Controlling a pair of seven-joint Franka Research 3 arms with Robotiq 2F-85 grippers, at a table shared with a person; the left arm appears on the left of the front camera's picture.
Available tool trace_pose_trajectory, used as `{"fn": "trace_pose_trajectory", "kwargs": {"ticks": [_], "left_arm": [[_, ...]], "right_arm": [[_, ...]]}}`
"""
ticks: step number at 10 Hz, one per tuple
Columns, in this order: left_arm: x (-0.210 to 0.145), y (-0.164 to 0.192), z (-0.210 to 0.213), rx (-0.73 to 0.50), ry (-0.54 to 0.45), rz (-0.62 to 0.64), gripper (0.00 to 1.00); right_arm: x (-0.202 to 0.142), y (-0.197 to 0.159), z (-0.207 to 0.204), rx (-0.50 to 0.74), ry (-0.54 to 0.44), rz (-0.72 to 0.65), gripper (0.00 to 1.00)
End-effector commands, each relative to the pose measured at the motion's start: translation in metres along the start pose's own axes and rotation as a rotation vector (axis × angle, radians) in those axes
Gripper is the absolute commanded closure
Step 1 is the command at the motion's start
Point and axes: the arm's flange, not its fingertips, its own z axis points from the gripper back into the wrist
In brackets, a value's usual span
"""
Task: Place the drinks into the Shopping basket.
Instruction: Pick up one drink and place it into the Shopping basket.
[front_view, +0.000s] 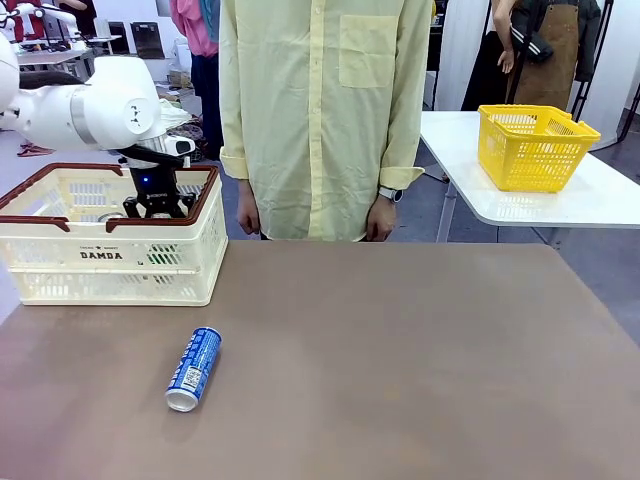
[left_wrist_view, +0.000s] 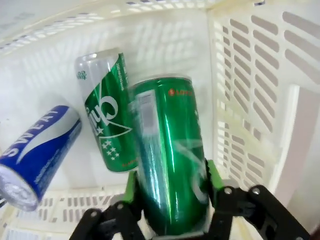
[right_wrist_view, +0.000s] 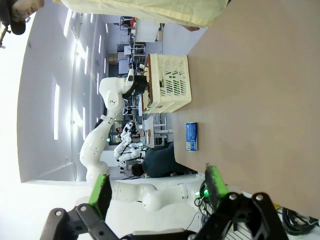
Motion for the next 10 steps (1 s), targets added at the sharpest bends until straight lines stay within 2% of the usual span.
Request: {"fn": "trace_pose_trajectory", "kwargs": {"ticks": [1, 6, 8, 10], "left_arm": [[0.006, 0.001, 0.008, 0.032, 0.008, -0.006, 0.00], [-0.001, 0.007, 0.031, -0.009, -0.015, -0.008, 0.00], [-0.026, 0.018, 0.079, -0.086, -0.023, -0.022, 0.00], [-0.074, 0.030, 0.133, -0.189, -0.080, -0.038, 0.00]], "right_arm": [[0.002, 0.006, -0.001, 0.021, -0.008, -0.013, 0.00], [0.002, 0.006, -0.001, 0.021, -0.008, -0.013, 0.00], [0.002, 0.006, -0.001, 0.021, -0.008, -0.013, 0.00], [0.002, 0.006, -0.001, 0.021, -0.008, -0.013, 0.00]]}}
